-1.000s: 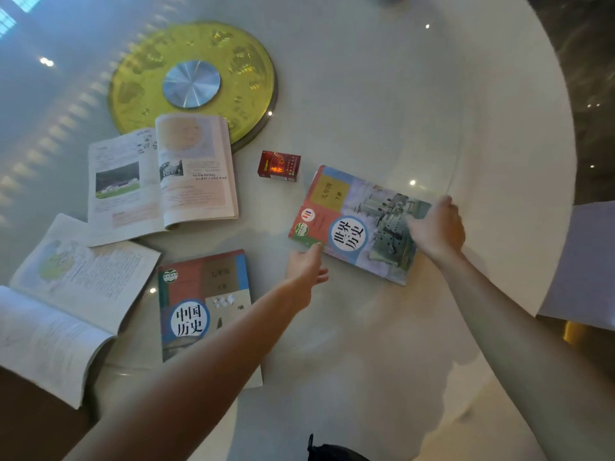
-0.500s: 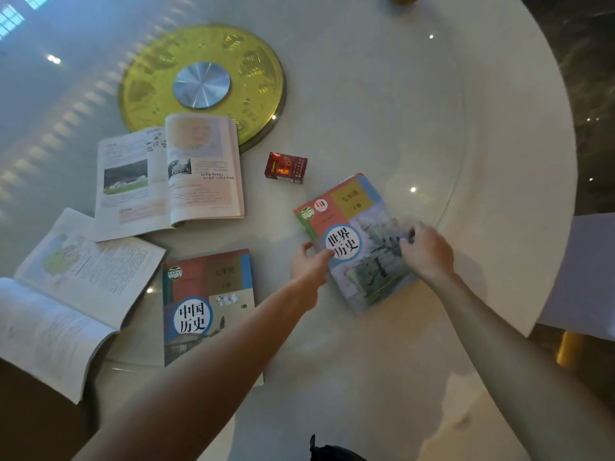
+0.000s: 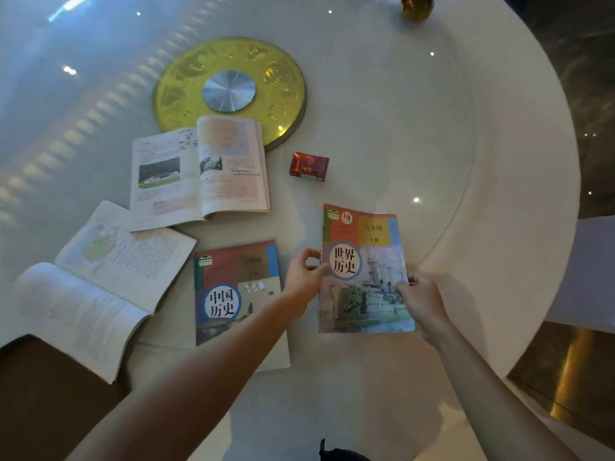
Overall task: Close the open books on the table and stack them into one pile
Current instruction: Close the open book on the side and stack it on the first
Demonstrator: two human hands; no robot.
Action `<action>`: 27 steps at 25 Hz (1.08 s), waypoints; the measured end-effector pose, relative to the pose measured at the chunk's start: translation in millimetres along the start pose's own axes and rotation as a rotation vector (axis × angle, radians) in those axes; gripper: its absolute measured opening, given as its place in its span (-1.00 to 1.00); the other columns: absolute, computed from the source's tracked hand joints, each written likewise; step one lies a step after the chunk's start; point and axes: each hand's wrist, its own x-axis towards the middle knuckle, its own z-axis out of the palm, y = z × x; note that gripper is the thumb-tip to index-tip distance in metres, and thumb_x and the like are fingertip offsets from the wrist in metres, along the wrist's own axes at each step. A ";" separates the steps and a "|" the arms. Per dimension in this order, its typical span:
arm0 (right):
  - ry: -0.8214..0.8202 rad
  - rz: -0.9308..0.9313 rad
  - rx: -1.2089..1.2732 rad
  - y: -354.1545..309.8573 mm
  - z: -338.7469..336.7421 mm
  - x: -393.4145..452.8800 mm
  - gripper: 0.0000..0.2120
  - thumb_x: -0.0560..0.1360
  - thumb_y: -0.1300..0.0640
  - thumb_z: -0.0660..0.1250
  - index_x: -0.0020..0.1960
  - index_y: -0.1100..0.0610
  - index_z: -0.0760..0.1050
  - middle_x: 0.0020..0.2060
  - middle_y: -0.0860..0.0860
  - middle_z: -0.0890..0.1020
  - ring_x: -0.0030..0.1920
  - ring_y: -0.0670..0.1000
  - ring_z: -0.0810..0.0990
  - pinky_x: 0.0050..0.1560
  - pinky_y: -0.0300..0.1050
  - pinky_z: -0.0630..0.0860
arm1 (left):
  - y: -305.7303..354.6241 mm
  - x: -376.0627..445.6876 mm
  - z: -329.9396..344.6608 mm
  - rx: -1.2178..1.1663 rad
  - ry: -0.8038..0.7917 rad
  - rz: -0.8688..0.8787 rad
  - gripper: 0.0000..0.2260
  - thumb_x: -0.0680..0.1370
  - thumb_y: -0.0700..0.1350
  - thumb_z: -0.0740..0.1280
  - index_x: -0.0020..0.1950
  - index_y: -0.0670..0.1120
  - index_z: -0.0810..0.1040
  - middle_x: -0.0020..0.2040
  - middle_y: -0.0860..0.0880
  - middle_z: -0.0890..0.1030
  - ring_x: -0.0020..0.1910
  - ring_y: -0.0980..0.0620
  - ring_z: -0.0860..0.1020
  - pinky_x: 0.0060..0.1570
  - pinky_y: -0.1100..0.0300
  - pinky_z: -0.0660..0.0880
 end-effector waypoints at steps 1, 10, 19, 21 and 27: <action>-0.026 -0.005 0.022 -4.7 7.6 -7.4 -0.94 0.50 0.23 0.33 -0.13 0.20 0.55 -0.24 0.10 0.66 -0.30 0.05 0.63 -0.27 -0.04 0.51 | -1.9 -4.1 -14.9 0.008 0.023 0.042 -0.90 0.59 -0.16 0.38 0.08 -0.05 0.53 -0.04 -0.18 0.72 -0.14 -0.14 0.72 -0.23 -0.01 0.64; -0.299 -0.173 -0.110 -42.6 150.4 -66.4 -0.95 0.56 0.23 0.40 -0.08 0.19 0.60 -0.15 0.09 0.72 -0.13 0.12 0.69 -0.10 0.08 0.62 | -53.3 -43.5 -175.6 -0.097 0.364 0.035 -0.89 0.57 -0.20 0.40 0.08 -0.09 0.60 0.00 -0.11 0.69 0.04 -0.10 0.67 0.07 -0.12 0.63; -0.175 -0.235 -0.522 -31.9 199.3 -90.6 -0.91 0.55 0.12 0.34 -0.07 0.15 0.51 -0.20 0.02 0.64 -0.25 0.02 0.56 -0.28 -0.06 0.41 | -98.9 -50.7 -211.8 0.007 0.418 -0.016 -0.79 0.53 -0.27 0.39 0.13 -0.12 0.72 -0.04 -0.05 0.75 -0.09 0.04 0.69 -0.15 0.20 0.65; -0.167 -0.234 -0.563 -31.9 197.9 -91.0 -0.88 0.54 0.10 0.36 -0.03 0.16 0.52 -0.17 0.03 0.65 -0.23 0.01 0.58 -0.28 -0.07 0.42 | -101.0 -51.4 -211.5 0.132 0.410 0.034 -0.84 0.53 -0.23 0.41 0.05 -0.09 0.74 -0.17 0.02 0.72 -0.23 0.14 0.65 -0.40 0.44 0.49; -0.159 -0.209 -0.709 -26.9 200.0 -91.0 -0.79 0.52 0.04 0.38 0.00 0.15 0.43 -0.15 0.05 0.65 -0.14 0.11 0.64 -0.20 0.00 0.51 | -113.1 -49.1 -213.8 0.440 0.404 0.209 -0.82 0.61 -0.01 0.34 -0.01 -0.04 0.72 -0.26 0.14 0.51 -0.15 0.04 0.54 -0.32 0.30 0.39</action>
